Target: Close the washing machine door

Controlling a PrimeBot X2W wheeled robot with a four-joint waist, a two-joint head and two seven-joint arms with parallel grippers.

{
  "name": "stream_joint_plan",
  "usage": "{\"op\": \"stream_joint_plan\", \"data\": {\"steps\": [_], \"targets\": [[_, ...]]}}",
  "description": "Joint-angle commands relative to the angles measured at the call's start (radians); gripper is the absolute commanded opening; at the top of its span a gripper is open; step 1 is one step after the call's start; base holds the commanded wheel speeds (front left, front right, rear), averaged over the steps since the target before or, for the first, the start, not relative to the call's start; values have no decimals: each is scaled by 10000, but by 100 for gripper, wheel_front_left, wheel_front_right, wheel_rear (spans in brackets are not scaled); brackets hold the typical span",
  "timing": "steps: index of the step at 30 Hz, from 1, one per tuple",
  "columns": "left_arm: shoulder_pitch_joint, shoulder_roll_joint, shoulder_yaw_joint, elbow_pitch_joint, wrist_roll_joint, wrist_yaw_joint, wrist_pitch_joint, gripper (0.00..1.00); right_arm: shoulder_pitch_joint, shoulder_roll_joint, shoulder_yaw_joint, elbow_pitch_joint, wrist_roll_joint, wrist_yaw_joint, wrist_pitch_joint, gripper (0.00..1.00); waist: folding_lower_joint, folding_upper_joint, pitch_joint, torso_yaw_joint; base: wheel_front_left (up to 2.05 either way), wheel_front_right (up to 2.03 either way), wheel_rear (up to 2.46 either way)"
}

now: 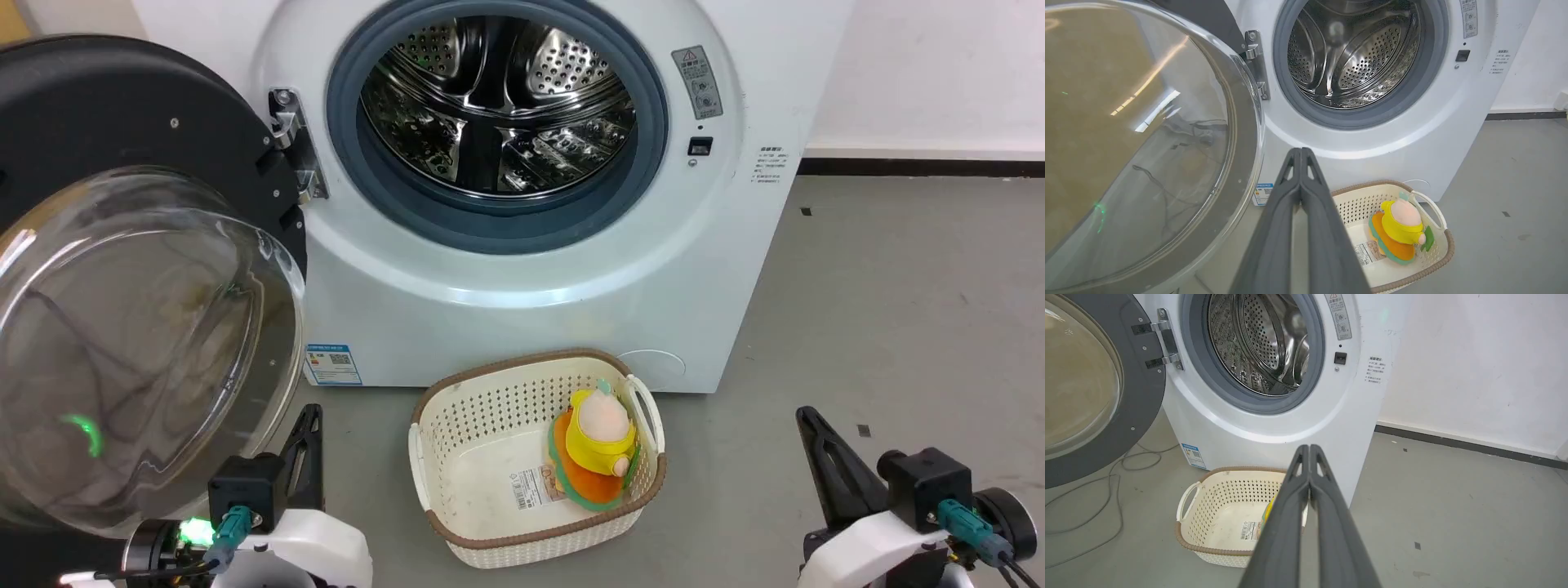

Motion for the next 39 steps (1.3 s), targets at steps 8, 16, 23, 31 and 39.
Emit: {"op": "stream_joint_plan", "data": {"steps": [8,16,23,31,39], "targets": [[-81,12,11,-39,30,-41,3,0,-140,51,1,-43,-78,6,5,0,0,0,0,0,0,0,0],[-81,12,11,-39,30,-41,3,0,-140,51,1,-43,-78,6,5,0,0,0,0,0,0,0,0],[-81,12,11,-39,30,-41,3,0,-140,51,1,-43,-78,6,5,0,0,0,0,0,0,0,0],[-3,0,-23,19,-1,54,-42,100,5,-1,-27,25,39,-2,-42,100,0,0,4,0,0,0,0],[-29,5,-134,28,19,274,-209,100,7,2,-92,19,223,-1,-209,100,0,0,21,8,0,0,0]]}}
